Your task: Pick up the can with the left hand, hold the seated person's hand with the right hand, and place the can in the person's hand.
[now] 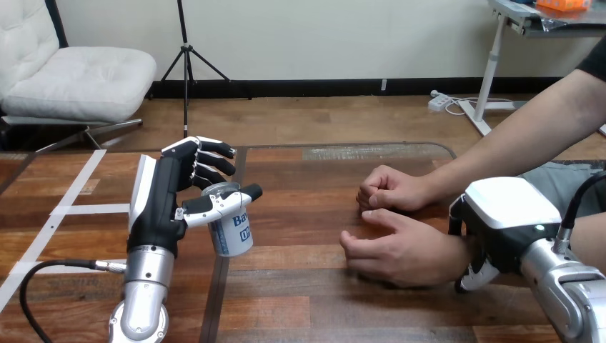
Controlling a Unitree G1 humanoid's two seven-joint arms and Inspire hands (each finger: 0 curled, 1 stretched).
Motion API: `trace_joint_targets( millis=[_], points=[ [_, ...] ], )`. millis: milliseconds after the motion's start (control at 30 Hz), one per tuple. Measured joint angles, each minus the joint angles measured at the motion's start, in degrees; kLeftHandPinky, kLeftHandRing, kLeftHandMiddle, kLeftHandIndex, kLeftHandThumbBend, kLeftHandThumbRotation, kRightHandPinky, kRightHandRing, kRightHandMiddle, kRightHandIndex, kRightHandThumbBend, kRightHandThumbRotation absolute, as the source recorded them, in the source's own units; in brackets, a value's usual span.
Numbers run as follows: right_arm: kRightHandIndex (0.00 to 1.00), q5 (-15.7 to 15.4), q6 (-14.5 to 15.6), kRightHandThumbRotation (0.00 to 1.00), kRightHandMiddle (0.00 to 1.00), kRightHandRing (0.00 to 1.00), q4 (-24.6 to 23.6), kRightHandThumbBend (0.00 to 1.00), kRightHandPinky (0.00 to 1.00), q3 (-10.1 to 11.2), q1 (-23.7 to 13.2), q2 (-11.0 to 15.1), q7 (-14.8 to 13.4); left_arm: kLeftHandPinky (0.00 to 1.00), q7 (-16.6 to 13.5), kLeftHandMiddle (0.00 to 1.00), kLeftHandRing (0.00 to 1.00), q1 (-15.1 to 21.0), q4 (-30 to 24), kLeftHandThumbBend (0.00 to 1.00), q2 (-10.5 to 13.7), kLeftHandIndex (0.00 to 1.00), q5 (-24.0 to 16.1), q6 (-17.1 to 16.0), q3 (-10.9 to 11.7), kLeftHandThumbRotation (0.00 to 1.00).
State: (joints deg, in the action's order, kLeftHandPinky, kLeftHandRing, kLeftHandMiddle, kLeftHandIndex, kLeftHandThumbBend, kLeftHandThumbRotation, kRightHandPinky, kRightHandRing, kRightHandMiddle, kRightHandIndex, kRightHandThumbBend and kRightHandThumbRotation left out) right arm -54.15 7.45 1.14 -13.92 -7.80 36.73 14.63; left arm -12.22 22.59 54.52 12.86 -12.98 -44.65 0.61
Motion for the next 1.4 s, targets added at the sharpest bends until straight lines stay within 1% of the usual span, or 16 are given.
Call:
trace_joint_targets(
  millis=[133, 367, 567, 767, 967, 1167, 1400],
  points=[
    [0.47, 0.0, 0.0, 0.0, 0.45, 0.37, -0.6, 0.81, 0.28, 0.3, 0.0, 0.0, 0.0, 0.35, 0.1, 0.5, 0.41, 0.0, 0.0, 0.76, -0.1, 0.54, 0.0, 0.2, -0.1, 0.03],
    [0.48, -0.3, 0.0, 0.0, 0.46, 0.37, -2.2, 0.8, 0.28, 0.4, 0.1, 0.0, 0.0, 0.35, 0.6, 0.49, 0.4, 0.1, 0.0, 0.75, -0.5, 0.54, -0.4, 0.5, -0.6, 0.04],
    [0.48, -0.2, 0.1, 0.0, 0.45, 0.36, -4.3, 0.8, 0.28, 0.6, 0.5, 0.0, 0.3, 0.34, 0.8, 0.49, 0.4, 0.2, -0.3, 0.75, -0.9, 0.54, -1.1, 1.3, -1.5, 0.05],
    [0.48, -0.3, 0.2, 0.0, 0.44, 0.36, -6.3, 0.82, 0.28, 0.8, 0.6, 0.0, 0.7, 0.35, 1.1, 0.5, 0.4, 0.4, -0.4, 0.74, -2.1, 0.54, -1.4, 1.9, -2.3, 0.05],
    [0.48, -0.2, 0.2, 0.0, 0.42, 0.34, -8.2, 0.83, 0.26, 1.0, 0.6, 0.0, 1.2, 0.35, 2.0, 0.5, 0.4, 0.7, -0.6, 0.74, -3.3, 0.54, -1.4, 1.9, -2.9, 0.04],
    [0.49, -0.3, 0.3, 0.0, 0.41, 0.32, -10.1, 0.84, 0.25, 1.2, 0.6, 0.0, 2.1, 0.35, 3.0, 0.5, 0.41, 1.1, -0.6, 0.75, -4.6, 0.54, -1.4, 1.9, -3.2, 0.04],
    [0.49, -0.7, 0.6, 0.0, 0.41, 0.32, -11.8, 0.86, 0.24, 1.3, 0.6, 0.0, 3.3, 0.35, 3.1, 0.5, 0.4, 1.9, -0.6, 0.75, -5.5, 0.53, -1.8, 1.9, -4.4, 0.05]
  ],
)
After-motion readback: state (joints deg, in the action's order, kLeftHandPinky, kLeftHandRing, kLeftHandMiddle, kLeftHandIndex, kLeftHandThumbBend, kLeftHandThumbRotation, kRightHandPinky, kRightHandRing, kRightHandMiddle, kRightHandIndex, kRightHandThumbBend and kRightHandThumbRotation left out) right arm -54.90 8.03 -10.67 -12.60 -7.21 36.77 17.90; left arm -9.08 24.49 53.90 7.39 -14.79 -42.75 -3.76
